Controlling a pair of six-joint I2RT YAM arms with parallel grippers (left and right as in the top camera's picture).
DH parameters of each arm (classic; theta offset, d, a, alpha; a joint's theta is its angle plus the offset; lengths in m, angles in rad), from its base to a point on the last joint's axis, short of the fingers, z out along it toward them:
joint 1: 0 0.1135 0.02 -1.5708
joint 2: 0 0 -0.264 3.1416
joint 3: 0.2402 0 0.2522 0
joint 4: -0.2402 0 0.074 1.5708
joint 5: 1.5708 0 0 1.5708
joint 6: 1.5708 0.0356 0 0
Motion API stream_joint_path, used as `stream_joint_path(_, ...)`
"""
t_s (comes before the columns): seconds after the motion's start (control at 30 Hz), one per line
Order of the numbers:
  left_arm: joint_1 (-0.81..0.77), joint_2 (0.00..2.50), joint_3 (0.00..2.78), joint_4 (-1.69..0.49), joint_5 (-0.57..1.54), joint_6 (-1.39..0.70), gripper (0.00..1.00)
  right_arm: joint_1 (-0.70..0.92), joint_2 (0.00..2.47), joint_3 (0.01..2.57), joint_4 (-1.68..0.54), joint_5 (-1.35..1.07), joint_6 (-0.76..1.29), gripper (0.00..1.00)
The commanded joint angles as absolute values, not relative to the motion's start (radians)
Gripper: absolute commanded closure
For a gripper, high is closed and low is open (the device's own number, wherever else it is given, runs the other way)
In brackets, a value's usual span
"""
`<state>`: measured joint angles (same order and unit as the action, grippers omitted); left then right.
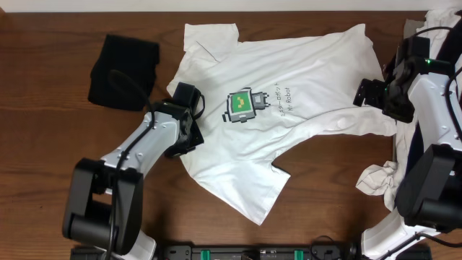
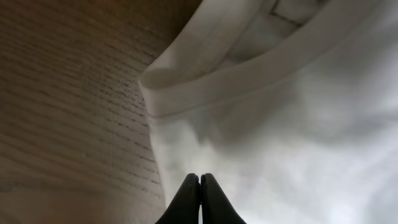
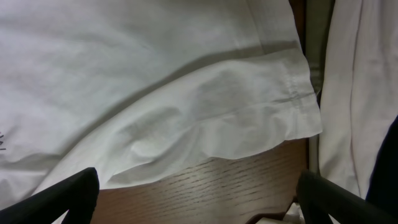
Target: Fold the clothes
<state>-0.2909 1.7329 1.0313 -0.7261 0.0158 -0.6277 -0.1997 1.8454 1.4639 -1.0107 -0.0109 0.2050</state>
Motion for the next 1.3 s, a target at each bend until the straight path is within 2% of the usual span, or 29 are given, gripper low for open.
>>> stream_joint_path(0.0,-0.277,1.77,1.024,-0.72,0.009,-0.614,0.94,-0.204,1.852,1.46,-1.01,-0.015,0.221,0.01)
stream_joint_path(0.23,-0.273,1.824,1.024,-0.704,-0.003,-0.614,0.94,-0.204,1.852,1.46,-1.01,-0.015,0.221,0.01)
stream_joint_path(0.7,-0.273,1.837,1.024,-0.691,-0.274,-0.575,0.94,-0.204,1.852,1.46,-1.01,-0.015,0.221,0.01)
stream_joint_path(1.1,-0.271,1.837,1.024,-0.476,-0.309,-0.284,0.92,-0.204,1.852,1.46,-1.01,-0.015,0.221,0.01)
stream_joint_path(1.27,-0.235,1.843,1.024,-0.416,-0.309,-0.236,0.9,-0.204,1.852,1.46,-1.01,-0.015,0.22,0.01)
